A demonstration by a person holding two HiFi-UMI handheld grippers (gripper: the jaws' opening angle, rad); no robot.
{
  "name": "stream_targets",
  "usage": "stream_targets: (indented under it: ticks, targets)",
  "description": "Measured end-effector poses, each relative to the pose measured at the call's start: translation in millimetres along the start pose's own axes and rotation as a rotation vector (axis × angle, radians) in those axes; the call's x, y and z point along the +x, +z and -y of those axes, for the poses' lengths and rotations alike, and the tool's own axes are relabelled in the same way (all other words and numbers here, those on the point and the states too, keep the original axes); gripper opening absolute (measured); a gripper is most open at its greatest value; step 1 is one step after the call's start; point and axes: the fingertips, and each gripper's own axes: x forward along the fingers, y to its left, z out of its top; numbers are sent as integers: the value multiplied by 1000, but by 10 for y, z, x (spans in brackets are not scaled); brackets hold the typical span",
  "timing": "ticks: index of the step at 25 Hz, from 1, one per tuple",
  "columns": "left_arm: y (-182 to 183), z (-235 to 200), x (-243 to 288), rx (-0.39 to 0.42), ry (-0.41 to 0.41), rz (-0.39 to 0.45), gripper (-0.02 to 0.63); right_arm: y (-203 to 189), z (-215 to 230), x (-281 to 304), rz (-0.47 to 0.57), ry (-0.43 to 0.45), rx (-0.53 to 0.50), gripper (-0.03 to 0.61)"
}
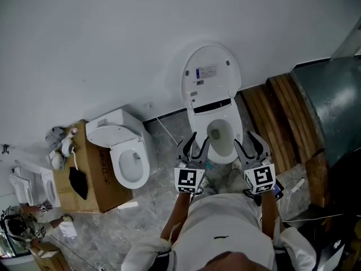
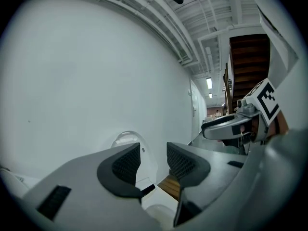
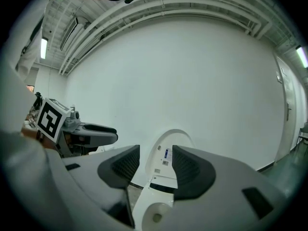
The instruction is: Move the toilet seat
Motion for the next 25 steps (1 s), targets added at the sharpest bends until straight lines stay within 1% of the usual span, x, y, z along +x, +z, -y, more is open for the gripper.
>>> stream_targets:
  ticks: [4, 7, 11, 15, 18, 21, 25]
  targets:
    - [-118, -30, 229, 6, 22, -12, 178, -136, 193, 186, -21, 18, 11, 224]
    - [-208, -32, 432, 4, 53, -21, 178, -270, 364, 356, -41, 54, 17, 224]
    - [-437, -19, 725, -11, 100, -70, 179, -527, 605, 606, -83, 114, 33, 224]
    - [-703, -26, 975, -49, 152, -131, 179, -832, 837, 845, -156, 164, 33, 224]
    - [-888, -52, 1168, -65, 178, -167, 179, -1073, 1017, 996, -204, 190, 52, 224]
    - [-1083, -91, 1305, -84, 204, -198, 179, -1321, 1130, 1126, -247, 214, 71, 224]
    - [-1442, -101, 1418, -107, 235, -257, 179, -1707, 1201, 1264, -306, 242, 93, 224]
